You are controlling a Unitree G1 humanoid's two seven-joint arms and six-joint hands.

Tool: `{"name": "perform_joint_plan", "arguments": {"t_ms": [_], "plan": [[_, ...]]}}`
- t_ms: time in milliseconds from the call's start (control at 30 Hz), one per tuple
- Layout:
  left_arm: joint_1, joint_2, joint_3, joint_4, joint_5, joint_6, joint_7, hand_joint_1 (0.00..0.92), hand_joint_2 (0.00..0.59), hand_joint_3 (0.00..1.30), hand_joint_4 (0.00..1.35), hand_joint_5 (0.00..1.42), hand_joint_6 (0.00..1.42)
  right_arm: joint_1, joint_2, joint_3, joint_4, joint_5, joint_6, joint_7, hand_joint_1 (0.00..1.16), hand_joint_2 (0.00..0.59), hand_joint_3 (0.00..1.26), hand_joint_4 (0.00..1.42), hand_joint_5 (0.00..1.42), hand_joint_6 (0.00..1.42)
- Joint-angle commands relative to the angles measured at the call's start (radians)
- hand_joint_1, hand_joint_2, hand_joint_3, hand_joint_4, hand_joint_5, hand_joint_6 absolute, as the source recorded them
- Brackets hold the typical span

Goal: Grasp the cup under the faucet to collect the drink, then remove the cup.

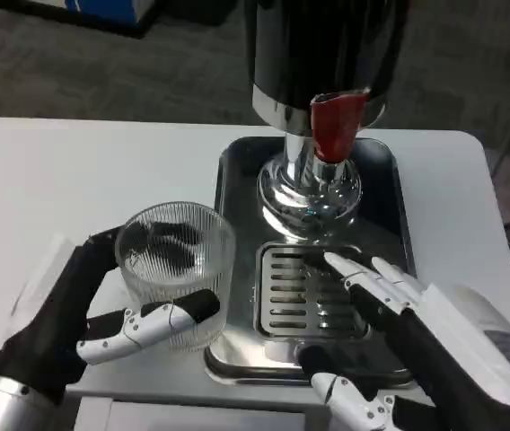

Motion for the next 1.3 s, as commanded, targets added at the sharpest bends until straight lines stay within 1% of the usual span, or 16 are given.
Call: {"name": "perform_joint_plan", "arguments": {"t_ms": [33,433,567,600,733,867,1067,1200,1300], "plan": [[-0.038,0.000,-0.024,0.038,0.013,-0.051,0.021,0.357,0.184,0.65,0.63,0.55,0.11,0.007,0.002,-0.013,-0.019,-0.003,0.008,-0.005,0.25,0.429,0.09,0.09,0.03,0.00],[-0.117,-0.004,-0.059,0.163,0.075,-0.086,0.084,0.352,0.179,0.65,0.63,0.55,0.11,0.002,0.010,-0.026,-0.019,-0.004,0.023,-0.011,0.25,0.421,0.09,0.08,0.03,0.00],[-0.162,0.000,-0.086,0.216,0.111,-0.104,0.111,0.344,0.177,0.65,0.63,0.55,0.11,0.007,0.009,-0.022,-0.020,-0.002,0.021,-0.010,0.25,0.420,0.09,0.08,0.03,0.00],[-0.171,-0.001,-0.091,0.227,0.116,-0.109,0.118,0.327,0.178,0.65,0.63,0.55,0.11,0.008,0.009,-0.021,-0.019,-0.003,0.021,-0.011,0.25,0.420,0.09,0.08,0.03,0.00],[-0.213,-0.018,-0.119,0.293,0.143,-0.127,0.149,0.319,0.180,0.65,0.63,0.54,0.11,0.009,0.009,-0.014,-0.019,-0.004,0.019,-0.009,0.25,0.420,0.09,0.08,0.03,0.00],[-0.236,-0.027,-0.148,0.338,0.172,-0.143,0.183,0.309,0.186,0.66,0.63,0.54,0.11,0.012,0.008,-0.020,-0.024,-0.004,0.021,-0.009,0.25,0.420,0.09,0.08,0.03,0.00],[-0.274,-0.023,-0.186,0.401,0.212,-0.151,0.214,0.296,0.190,0.66,0.64,0.54,0.11,0.022,0.008,-0.029,-0.035,0.001,0.025,-0.005,0.25,0.420,0.09,0.08,0.03,0.00],[-0.298,-0.011,-0.211,0.420,0.251,-0.141,0.232,0.291,0.190,0.66,0.64,0.54,0.11,0.025,0.010,-0.026,-0.038,0.002,0.027,-0.004,0.25,0.420,0.09,0.08,0.03,0.00],[-0.311,-0.017,-0.222,0.440,0.263,-0.139,0.244,0.289,0.191,0.66,0.63,0.54,0.11,0.023,0.011,-0.024,-0.037,0.002,0.029,-0.004,0.25,0.420,0.09,0.08,0.03,0.00]]}}
